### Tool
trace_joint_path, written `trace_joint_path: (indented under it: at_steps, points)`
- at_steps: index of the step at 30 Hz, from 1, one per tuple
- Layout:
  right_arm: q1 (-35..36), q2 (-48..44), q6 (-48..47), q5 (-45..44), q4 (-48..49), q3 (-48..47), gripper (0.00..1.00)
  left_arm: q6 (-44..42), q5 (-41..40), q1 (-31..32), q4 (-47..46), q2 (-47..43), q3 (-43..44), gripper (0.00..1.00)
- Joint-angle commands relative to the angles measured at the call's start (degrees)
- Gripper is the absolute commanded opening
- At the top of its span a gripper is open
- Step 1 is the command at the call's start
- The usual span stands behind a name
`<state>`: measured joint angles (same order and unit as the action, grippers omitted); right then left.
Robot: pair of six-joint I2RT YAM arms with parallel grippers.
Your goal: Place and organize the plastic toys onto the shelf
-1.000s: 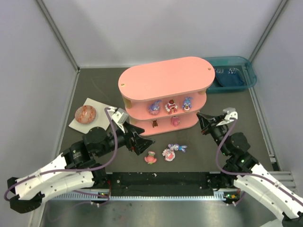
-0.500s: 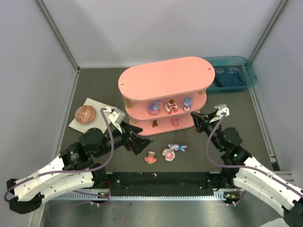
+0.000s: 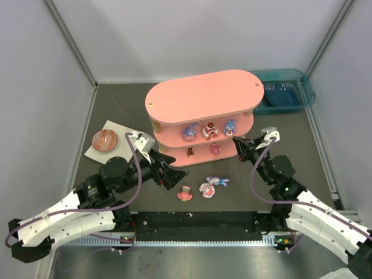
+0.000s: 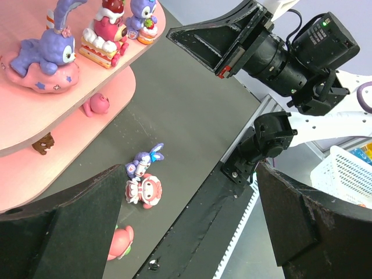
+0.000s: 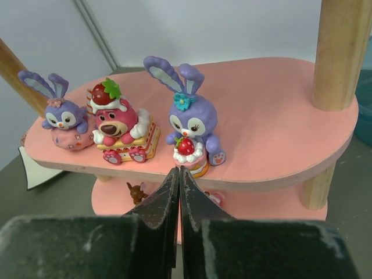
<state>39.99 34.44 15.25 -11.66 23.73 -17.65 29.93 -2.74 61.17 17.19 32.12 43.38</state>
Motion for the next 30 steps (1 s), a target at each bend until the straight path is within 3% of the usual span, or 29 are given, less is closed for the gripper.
trace_joint_path:
  at_steps: [1,30]
  points:
    - [-0.44,1.25,0.66,0.67,4.40,0.16,0.00,-1.10,-0.95,0.09,-1.63,0.22,0.22,0.99]
    - [-0.35,5.03,0.22,-1.08,7.74,1.57,0.00,-1.19,-1.56,0.01,-1.11,0.23,0.04,0.99]
